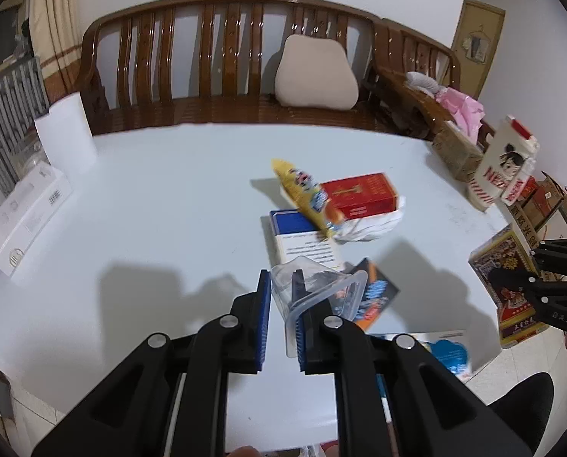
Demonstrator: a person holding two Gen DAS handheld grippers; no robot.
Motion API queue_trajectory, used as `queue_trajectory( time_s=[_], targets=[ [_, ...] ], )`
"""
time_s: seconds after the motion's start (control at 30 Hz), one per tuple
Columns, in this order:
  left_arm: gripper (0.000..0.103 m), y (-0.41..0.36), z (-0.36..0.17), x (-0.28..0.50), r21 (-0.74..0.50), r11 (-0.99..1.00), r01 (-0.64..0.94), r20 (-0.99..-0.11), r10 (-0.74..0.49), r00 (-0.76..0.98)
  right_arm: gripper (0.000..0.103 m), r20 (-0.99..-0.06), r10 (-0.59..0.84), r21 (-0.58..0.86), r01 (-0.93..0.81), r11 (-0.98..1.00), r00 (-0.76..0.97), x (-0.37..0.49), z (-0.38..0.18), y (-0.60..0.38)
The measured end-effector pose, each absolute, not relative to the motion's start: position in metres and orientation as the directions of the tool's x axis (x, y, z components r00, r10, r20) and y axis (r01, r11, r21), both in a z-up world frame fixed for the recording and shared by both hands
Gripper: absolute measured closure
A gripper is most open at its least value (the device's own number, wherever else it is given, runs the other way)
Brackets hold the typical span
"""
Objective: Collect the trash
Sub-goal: 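Carry the clamshell and card strip in both tools down over the white bag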
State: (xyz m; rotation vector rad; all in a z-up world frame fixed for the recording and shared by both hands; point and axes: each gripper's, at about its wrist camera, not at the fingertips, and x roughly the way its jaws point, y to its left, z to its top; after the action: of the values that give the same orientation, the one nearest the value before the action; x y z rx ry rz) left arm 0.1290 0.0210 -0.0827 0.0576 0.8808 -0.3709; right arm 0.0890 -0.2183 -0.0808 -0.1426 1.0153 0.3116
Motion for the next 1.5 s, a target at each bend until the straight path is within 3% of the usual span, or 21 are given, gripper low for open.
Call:
queue_trajectory(
  time_s=[0.43,0.83,1.13,1.5],
  targets=[
    [0.091,0.000,-0.033,0.066,-0.096,0.900,0.426,-0.720,-0.358,0.595,0.086,-0.797,0.209,0.053,-0.279,0.959,0.567,0.036,-0.031,-0.227],
    [0.091,-0.019,-0.028,-0.008,-0.094,0.857,0.506,-0.721,-0.409,0.559,0.086,-0.760,0.207,0.061,-0.249,0.967,0.616,-0.043,-0.011,-0.226],
    [0.091,-0.029,-0.066,-0.052,-0.153,0.818,0.554,-0.756,-0.458,0.468,0.086,-0.783,0.211,0.083,-0.237,0.968,0.586,-0.094,-0.040,-0.212],
    [0.091,-0.046,-0.170,-0.079,-0.189,0.815,0.548,-0.837,-0.426,0.344,0.086,-0.845,0.186,0.110,-0.178,0.978,0.501,-0.125,-0.129,-0.189]
  ],
)
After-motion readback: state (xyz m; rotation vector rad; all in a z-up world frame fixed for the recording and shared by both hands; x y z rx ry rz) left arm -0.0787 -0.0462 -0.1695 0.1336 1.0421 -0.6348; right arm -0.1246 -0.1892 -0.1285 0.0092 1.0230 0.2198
